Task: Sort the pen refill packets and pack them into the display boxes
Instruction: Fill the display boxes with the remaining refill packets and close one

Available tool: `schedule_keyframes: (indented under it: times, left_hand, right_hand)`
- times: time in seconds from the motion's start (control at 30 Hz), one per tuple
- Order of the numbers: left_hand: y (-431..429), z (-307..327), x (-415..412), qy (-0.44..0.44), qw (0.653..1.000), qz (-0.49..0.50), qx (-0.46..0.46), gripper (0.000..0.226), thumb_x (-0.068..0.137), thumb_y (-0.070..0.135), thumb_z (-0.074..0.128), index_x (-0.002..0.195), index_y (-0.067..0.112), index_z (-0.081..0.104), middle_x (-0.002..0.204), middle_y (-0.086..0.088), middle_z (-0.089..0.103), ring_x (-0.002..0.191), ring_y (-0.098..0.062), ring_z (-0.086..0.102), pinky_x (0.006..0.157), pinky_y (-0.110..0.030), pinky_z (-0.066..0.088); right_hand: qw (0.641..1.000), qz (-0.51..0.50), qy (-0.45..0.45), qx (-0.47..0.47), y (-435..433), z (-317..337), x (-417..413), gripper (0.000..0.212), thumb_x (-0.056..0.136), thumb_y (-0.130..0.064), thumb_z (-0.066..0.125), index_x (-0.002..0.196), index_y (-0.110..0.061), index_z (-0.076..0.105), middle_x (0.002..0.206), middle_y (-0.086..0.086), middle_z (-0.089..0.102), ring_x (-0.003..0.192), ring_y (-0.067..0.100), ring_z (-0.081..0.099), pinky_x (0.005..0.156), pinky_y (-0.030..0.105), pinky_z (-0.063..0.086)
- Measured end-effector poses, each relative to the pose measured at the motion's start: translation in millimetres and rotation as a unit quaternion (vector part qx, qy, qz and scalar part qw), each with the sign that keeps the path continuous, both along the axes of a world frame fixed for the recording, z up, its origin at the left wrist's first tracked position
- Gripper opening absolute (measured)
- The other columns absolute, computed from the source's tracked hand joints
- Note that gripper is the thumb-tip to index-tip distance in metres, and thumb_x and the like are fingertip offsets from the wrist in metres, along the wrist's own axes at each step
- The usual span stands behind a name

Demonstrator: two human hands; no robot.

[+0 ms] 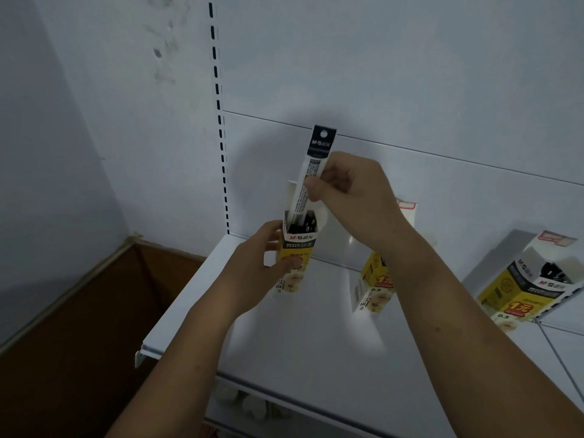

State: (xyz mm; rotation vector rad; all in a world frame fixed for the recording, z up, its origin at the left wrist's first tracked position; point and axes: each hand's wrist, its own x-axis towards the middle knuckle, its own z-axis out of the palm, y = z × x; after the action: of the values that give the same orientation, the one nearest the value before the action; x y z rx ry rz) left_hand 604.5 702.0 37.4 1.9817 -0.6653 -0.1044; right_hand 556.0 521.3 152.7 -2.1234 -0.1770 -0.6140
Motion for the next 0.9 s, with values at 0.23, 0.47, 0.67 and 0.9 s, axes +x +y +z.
schedule_keyframes:
  times: [0.23,0.47,0.67,0.9]
  left_hand:
    - [0,-3,3,0.008,1.0,-0.002,-0.009,0.058,0.094,0.03,0.075,0.145,0.033,0.049,0.13,0.023,0.061,0.111,0.013,0.056,0.087,-0.023,0.058]
    - [-2,-3,4,0.017,1.0,-0.002,-0.014,0.058,0.094,0.029,0.074,0.144,0.035,0.047,0.123,0.029,0.058,0.106,0.021,0.051,0.087,-0.021,0.055]
    - [-2,-5,5,0.012,1.0,-0.007,-0.013,0.059,0.093,0.031,0.076,0.144,0.038,0.047,0.119,0.036,0.056,0.105,0.023,0.052,0.075,-0.01,0.054]
    - [-1,-7,7,0.01,1.0,-0.004,-0.019,0.059,0.093,0.032,0.075,0.144,0.038,0.047,0.119,0.038,0.056,0.106,0.025,0.052,0.075,-0.011,0.054]
  right_hand:
    - [0.999,-0.038,-0.037,0.001,-3,2,-6,0.004,0.097,-0.013,0.071,0.1,-0.014,0.073,0.084,-0.005,0.074,0.079,0.016,0.072,0.079,0.042,0.06]
    - [0.996,-0.043,-0.072,-0.008,-4,19,-10,0.004,0.097,-0.014,0.069,0.1,-0.016,0.072,0.089,0.001,0.074,0.083,0.023,0.071,0.078,0.041,0.058]
    - [0.996,-0.064,-0.048,-0.027,-3,8,-6,0.005,0.096,-0.019,0.072,0.101,-0.017,0.074,0.084,-0.006,0.074,0.078,0.009,0.07,0.071,0.024,0.055]
    - [0.993,-0.096,-0.062,-0.041,-3,5,-8,0.003,0.095,-0.022,0.074,0.098,-0.021,0.073,0.078,-0.013,0.07,0.07,-0.003,0.063,0.062,0.01,0.045]
